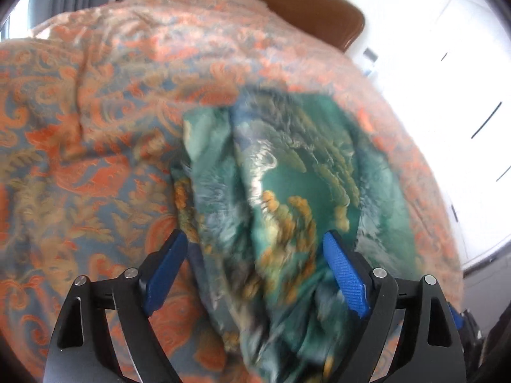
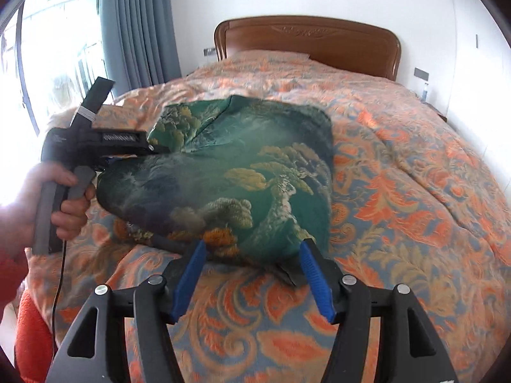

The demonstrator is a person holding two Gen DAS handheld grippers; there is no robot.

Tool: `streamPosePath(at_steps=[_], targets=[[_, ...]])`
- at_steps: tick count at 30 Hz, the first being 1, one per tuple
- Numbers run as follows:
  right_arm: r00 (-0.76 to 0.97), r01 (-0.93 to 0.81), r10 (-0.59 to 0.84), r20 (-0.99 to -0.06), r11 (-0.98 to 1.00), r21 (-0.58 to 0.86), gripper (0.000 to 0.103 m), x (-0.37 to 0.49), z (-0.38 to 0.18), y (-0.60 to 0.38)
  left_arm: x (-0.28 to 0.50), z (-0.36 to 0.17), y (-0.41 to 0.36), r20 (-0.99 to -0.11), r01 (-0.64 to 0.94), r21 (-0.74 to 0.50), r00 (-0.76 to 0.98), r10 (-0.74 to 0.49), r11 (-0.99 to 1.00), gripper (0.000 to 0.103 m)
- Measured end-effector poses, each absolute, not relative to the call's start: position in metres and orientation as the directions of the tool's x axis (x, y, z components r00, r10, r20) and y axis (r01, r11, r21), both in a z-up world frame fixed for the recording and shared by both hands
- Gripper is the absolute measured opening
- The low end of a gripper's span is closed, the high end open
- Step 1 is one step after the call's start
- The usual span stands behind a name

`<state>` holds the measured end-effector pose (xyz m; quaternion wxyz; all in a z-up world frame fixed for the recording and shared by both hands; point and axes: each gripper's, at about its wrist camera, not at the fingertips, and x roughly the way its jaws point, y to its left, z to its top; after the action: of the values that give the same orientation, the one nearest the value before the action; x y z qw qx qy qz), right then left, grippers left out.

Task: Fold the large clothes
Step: 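Lower the bundle onto the bedspread and open the left tool, then grasp the green bundle again with the left tool and lift it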

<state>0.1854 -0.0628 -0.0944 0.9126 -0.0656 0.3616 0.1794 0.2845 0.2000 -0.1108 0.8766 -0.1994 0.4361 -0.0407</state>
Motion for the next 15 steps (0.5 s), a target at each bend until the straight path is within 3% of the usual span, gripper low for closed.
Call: streamPosePath(at_steps=[4, 10, 15], targets=[[0.709, -0.347, 0.27, -0.652, 0.938, 0.011, 0.074, 0.164, -0.083, -0.087, 0.263, -0.095, 0.219, -0.731, -0.071, -0.384, 0.632, -0.256, 0.921, 0.092], [0.71, -0.273, 0.242, -0.662, 0.96, 0.059, 0.074, 0.153, -0.085, -0.129, 0.257, -0.103, 0.264, -0.655, -0.104, -0.607, 0.627, -0.422, 0.788, 0.097], [0.672, -0.214, 0.248, -0.697, 0.967, 0.138, 0.074, 0.156, -0.097, -0.148, 0.266, -0.134, 0.276, -0.634, -0.173, -0.695, 0.606, -0.481, 0.698, 0.096]])
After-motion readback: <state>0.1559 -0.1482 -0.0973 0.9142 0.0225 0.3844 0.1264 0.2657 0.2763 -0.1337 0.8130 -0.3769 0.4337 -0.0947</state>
